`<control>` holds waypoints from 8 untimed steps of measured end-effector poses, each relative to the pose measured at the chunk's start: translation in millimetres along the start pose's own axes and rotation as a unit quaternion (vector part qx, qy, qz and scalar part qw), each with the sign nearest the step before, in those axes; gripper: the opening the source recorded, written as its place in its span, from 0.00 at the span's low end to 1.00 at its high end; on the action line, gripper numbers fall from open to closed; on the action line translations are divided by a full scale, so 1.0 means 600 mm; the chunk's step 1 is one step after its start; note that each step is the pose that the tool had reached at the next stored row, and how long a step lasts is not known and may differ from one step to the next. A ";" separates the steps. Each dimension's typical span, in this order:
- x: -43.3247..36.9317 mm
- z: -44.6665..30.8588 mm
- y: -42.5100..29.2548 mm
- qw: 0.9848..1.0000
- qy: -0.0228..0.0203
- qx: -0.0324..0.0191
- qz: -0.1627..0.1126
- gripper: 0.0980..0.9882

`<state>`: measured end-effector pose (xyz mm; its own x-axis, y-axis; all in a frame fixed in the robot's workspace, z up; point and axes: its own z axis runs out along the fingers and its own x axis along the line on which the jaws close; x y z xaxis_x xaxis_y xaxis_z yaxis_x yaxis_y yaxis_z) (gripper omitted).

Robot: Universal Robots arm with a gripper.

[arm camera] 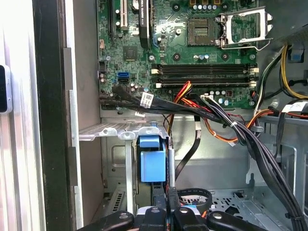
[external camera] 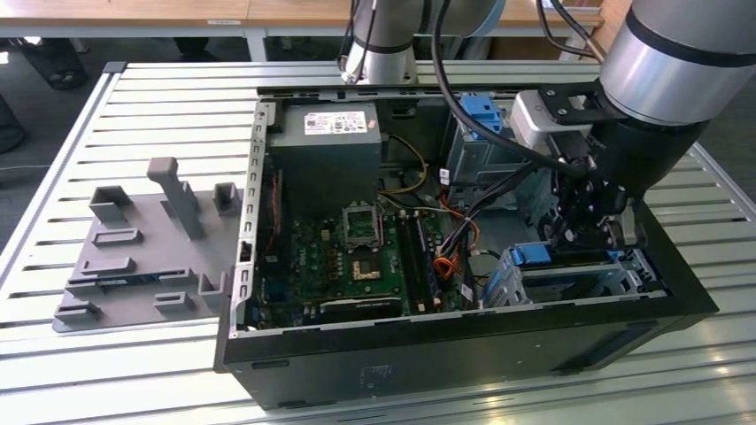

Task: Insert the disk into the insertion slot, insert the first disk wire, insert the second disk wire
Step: 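Insert the second disk wire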

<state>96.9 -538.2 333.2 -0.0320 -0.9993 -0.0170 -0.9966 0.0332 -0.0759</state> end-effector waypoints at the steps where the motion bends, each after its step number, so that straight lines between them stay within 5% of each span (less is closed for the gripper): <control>1: 0.000 0.000 -0.001 1.000 0.000 0.000 0.000 0.05; 8: 0.002 0.001 -0.004 1.000 0.000 0.000 0.000 0.05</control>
<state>99.0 -539.5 332.5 -0.0318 -0.9993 -0.0173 -0.9966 0.0331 -0.0759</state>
